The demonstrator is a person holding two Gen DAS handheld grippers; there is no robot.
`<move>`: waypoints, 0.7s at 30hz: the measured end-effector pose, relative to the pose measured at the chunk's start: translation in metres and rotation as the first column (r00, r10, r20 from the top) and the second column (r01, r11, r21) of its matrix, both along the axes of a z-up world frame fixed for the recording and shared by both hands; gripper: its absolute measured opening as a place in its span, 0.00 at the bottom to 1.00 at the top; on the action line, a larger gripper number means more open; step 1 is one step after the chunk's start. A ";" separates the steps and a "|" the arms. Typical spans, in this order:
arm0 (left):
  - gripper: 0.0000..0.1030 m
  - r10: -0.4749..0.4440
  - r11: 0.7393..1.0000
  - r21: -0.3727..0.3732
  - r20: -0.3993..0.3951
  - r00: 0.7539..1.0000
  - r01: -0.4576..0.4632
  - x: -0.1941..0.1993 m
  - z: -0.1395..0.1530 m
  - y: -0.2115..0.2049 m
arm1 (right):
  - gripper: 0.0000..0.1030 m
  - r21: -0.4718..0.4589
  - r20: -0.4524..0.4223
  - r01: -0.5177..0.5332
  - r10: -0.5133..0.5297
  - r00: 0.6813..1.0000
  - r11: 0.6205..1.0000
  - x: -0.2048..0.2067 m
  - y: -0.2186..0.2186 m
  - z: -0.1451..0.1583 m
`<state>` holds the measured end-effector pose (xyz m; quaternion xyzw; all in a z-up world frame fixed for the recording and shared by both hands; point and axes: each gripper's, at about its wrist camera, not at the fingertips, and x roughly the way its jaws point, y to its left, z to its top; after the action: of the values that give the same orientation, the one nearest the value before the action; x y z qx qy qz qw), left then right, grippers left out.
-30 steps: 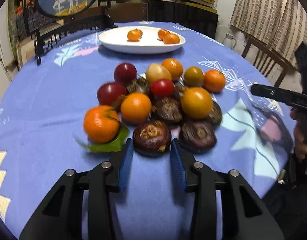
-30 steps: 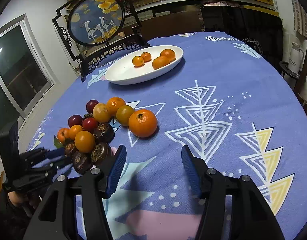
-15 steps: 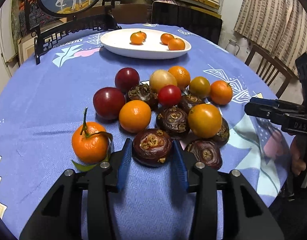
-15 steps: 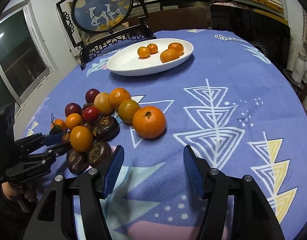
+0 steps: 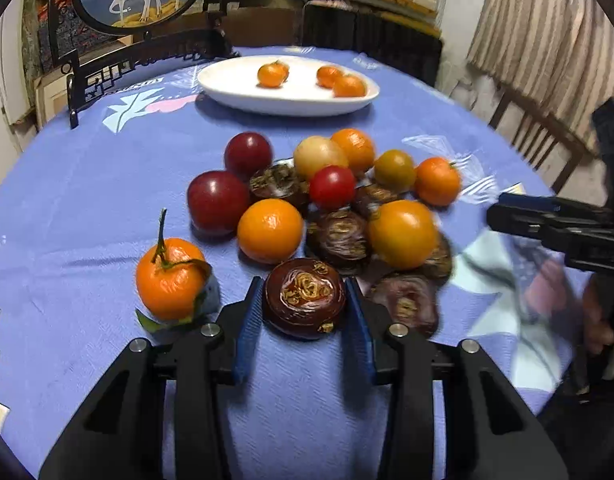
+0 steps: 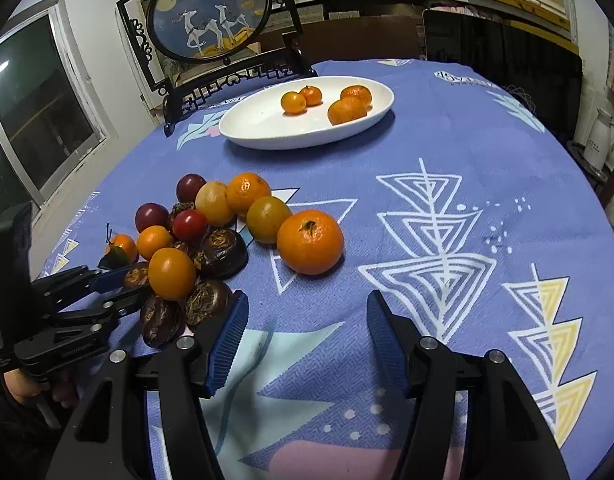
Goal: Organize fruits
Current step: 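Grasp a dark brown water chestnut with the left gripper while the right grasps a mandarin, then carry the water chestnut and mandarin to the plate and release both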
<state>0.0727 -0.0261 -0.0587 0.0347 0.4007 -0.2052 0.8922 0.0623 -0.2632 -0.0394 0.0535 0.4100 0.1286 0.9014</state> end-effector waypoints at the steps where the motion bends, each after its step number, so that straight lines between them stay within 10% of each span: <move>1: 0.38 -0.005 1.000 -0.007 0.018 1.000 0.005 -0.007 0.004 0.001 | 0.60 -0.011 0.001 -0.003 0.003 1.000 1.000 0.001 0.001 0.000; 10: 0.38 -0.004 1.000 -0.012 0.068 0.998 0.005 -0.036 0.024 0.013 | 0.60 -0.086 -0.027 -0.001 -0.002 1.000 0.996 0.047 0.019 -0.004; 13: 0.38 0.008 1.000 -0.012 0.061 0.998 -0.008 -0.035 0.023 0.017 | 0.44 -0.062 -0.059 -0.008 0.004 0.998 0.998 0.063 0.021 -0.014; 21: 0.38 0.008 0.999 -0.048 0.093 0.996 -0.003 -0.028 0.048 0.021 | 0.43 0.009 0.014 -0.008 0.008 1.000 1.000 0.026 0.006 0.016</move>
<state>0.0446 -0.0048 -0.0106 0.0220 0.3538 -0.2103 0.9111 0.0879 -0.2571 -0.0238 0.0548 0.4035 0.1345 0.9034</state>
